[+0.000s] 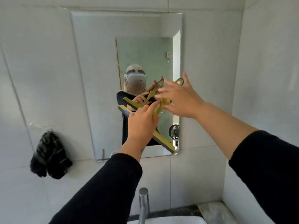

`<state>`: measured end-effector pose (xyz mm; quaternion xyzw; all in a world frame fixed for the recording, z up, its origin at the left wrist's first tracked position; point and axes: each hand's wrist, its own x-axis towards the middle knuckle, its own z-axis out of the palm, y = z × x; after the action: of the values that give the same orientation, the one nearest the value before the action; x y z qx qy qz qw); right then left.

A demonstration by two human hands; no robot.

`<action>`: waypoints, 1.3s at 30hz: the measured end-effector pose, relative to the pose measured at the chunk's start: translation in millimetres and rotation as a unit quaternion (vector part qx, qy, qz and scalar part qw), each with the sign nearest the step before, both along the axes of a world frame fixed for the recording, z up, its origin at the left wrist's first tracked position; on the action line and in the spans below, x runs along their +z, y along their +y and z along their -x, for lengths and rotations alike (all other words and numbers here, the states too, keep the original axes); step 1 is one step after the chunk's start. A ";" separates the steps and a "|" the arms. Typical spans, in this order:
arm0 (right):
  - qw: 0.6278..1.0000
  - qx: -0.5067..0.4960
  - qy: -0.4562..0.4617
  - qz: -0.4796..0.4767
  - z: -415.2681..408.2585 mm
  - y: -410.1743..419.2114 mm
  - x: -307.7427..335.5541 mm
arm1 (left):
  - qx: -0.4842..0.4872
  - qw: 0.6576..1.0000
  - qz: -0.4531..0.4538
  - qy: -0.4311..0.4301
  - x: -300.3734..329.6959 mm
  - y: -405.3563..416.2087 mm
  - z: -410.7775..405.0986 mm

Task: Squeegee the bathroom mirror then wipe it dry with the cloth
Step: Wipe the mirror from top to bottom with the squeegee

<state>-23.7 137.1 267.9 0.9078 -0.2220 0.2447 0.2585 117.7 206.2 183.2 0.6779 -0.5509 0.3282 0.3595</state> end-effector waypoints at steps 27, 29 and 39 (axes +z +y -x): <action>0.958 0.074 -0.255 0.105 -218.1 15.3 215.2 | 0.157 0.980 0.025 0.122 93.9 -9.3 -167.6; 0.957 0.076 -0.257 0.106 -227.8 10.0 216.7 | 0.160 0.979 0.021 0.127 96.3 -18.2 -169.1; 0.957 0.076 -0.265 0.095 -228.9 -5.1 207.6 | 0.154 0.979 0.028 0.129 92.0 -24.0 -174.6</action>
<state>205.2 132.0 475.4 0.7959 -0.1883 0.5151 0.2565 292.3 182.2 275.1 0.7810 -0.3794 0.3049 0.3913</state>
